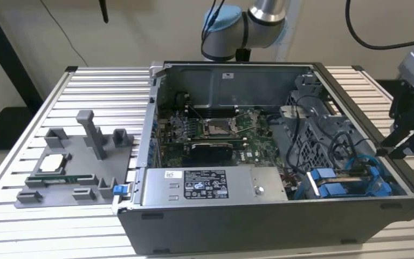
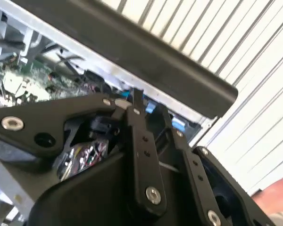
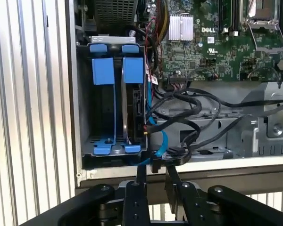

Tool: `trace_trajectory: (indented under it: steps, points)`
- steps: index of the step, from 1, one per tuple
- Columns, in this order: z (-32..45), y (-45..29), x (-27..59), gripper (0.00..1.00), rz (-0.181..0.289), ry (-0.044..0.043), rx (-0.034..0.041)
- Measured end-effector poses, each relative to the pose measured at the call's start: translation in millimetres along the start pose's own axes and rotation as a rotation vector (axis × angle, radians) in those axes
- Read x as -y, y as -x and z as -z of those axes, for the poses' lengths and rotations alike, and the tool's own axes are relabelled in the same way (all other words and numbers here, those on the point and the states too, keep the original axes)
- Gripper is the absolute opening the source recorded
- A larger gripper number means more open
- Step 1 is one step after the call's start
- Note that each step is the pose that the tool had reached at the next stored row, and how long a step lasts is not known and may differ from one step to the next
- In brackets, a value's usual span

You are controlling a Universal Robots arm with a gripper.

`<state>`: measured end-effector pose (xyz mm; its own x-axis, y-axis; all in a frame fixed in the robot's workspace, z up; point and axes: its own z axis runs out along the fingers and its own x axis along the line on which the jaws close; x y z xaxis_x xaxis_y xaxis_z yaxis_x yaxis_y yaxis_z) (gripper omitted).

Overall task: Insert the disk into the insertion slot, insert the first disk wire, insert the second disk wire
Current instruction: 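Insert the second disk wire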

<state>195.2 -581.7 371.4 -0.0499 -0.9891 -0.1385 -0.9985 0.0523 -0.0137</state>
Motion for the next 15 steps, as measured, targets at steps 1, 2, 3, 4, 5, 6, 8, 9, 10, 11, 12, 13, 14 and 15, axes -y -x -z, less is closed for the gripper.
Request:
trace_trajectory:
  steps: [1,2,3,4,5,6,8,9,10,11,12,13,14,15]
  points:
    - [-0.8,-2.1,0.2,1.00,0.000,-0.0001,0.0001]
    - [-1.1,-2.7,0.0,1.00,-0.001,-0.0002,0.0000]
    - [-1.5,-2.7,-0.7,1.00,-0.002,-0.0004,0.0003]
    - [-1.9,-2.9,-2.0,1.00,-0.004,-0.0006,0.0013]
    - [-2.2,-2.9,-3.6,1.00,-0.007,-0.0010,0.0025]
    - [-2.7,-3.0,-4.9,1.00,-0.010,-0.0014,0.0039]
    - [-4.3,-3.4,-7.0,1.00,-0.019,-0.0024,0.0062]
    - [-5.7,-3.6,-7.2,1.00,-0.022,-0.0027,0.0075]
    - [-6.7,-3.7,-7.6,1.00,-0.025,-0.0029,0.0100]
    - [-7.7,-3.9,-8.5,0.00,-0.026,-0.0030,0.0133]
    - [-8.7,-4.1,-9.1,0.00,-0.028,-0.0030,0.0166]
    - [-9.9,-4.3,-9.7,0.00,-0.029,-0.0030,0.0195]
    - [-10.9,-4.4,-10.2,0.00,-0.031,-0.0031,0.0224]
    - [-11.5,-4.6,-10.5,0.00,-0.032,-0.0030,0.0261]
